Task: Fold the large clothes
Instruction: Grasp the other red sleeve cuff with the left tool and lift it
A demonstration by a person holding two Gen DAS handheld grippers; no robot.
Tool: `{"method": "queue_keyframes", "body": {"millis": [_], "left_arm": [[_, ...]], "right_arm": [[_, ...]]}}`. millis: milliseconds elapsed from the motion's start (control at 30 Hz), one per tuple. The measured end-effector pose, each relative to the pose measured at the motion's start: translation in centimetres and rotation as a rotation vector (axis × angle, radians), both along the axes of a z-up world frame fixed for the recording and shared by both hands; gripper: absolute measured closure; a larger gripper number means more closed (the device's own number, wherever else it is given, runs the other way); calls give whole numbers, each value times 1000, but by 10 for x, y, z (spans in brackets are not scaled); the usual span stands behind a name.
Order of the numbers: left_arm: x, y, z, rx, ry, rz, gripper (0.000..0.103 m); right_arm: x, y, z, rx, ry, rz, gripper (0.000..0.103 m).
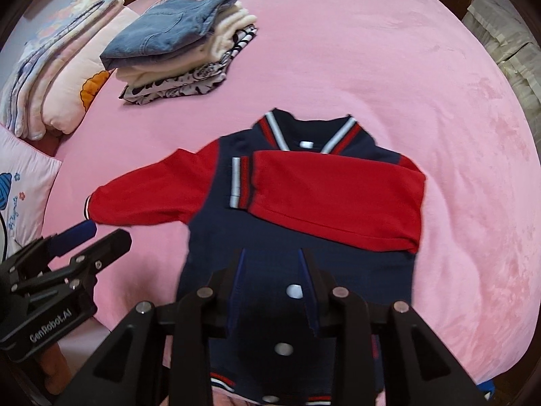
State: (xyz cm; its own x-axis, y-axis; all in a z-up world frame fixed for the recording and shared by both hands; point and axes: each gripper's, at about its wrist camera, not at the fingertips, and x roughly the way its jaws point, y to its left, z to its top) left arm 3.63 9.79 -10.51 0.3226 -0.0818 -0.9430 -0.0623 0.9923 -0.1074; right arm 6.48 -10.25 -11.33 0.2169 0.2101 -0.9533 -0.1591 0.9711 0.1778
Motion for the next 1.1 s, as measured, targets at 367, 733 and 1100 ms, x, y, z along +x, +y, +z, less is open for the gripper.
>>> {"method": "queue_keyframes", "body": {"millis": [367, 733, 1100], "left_arm": [[-11, 104, -38, -27, 20, 79, 43], [-24, 195, -96, -112, 57, 292, 43], [-27, 274, -151, -338, 35, 600, 43]], "right_arm": [[-1, 106, -26, -10, 29, 17, 71], [2, 166, -50, -41, 39, 113, 71], [15, 176, -66, -18, 35, 85, 71]]}}
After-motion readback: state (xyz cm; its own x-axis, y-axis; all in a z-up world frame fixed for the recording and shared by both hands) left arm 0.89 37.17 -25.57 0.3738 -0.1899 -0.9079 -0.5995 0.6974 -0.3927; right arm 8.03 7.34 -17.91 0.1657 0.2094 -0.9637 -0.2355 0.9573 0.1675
